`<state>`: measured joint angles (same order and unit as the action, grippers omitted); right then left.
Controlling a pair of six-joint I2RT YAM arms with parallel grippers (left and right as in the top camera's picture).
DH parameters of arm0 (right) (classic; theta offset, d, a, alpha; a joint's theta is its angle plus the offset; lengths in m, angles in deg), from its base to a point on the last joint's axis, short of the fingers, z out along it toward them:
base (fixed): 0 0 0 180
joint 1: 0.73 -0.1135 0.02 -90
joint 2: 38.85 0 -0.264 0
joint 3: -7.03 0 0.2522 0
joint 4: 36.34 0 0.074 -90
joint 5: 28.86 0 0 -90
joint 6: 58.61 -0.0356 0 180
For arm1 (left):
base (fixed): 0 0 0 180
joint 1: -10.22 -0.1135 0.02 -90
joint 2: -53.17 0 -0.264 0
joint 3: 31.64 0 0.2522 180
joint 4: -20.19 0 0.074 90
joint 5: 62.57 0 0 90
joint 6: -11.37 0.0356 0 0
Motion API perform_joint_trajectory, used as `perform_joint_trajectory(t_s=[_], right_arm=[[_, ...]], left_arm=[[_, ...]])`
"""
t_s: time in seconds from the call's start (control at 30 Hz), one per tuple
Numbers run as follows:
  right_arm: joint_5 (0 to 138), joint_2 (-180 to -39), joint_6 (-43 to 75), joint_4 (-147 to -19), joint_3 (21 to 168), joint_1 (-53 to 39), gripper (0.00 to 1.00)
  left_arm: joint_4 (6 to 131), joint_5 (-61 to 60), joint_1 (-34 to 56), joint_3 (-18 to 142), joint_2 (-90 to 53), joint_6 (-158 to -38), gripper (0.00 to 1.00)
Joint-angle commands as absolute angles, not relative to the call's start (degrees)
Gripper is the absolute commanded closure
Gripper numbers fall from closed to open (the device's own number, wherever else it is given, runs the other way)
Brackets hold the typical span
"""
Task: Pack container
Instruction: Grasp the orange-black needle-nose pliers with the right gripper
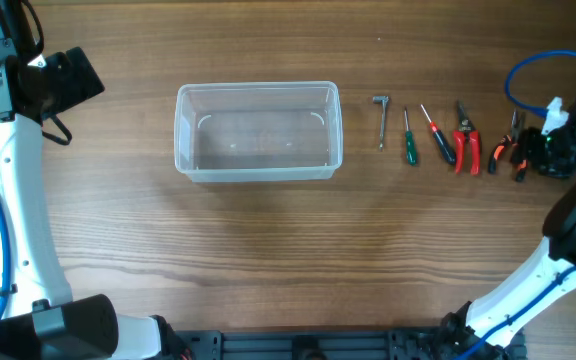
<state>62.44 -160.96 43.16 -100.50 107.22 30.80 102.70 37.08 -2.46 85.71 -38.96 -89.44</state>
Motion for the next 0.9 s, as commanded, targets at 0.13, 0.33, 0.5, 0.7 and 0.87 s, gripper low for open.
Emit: perform_joint_trajectory(t_s=[0.13,0.33,0.5,0.7,0.87], right_arm=[[61.94,-163.23,43.25,-99.91,107.46,29.97,0.5],[61.92,-163.25,42.07,-100.19,107.46,29.97,0.82],[61.96,-163.25,39.67,-99.8,107.48,29.97,0.96],[63.95,-160.17,36.76,-101.11,110.17,29.97,0.96],[73.81,-150.46,36.85,-101.15,114.09,29.62,0.96]], left_arm=[[102.53,37.78,-2.7,85.74,-39.18,-89.39,0.0],[102.5,37.78,-2.7,85.74,-39.18,-89.39,0.0],[102.5,37.78,-2.7,85.74,-39.18,-89.39,0.0],[102.53,37.78,-2.7,85.74,-39.18,-89.39,0.0],[102.53,37.78,-2.7,85.74,-39.18,-89.39,0.0]])
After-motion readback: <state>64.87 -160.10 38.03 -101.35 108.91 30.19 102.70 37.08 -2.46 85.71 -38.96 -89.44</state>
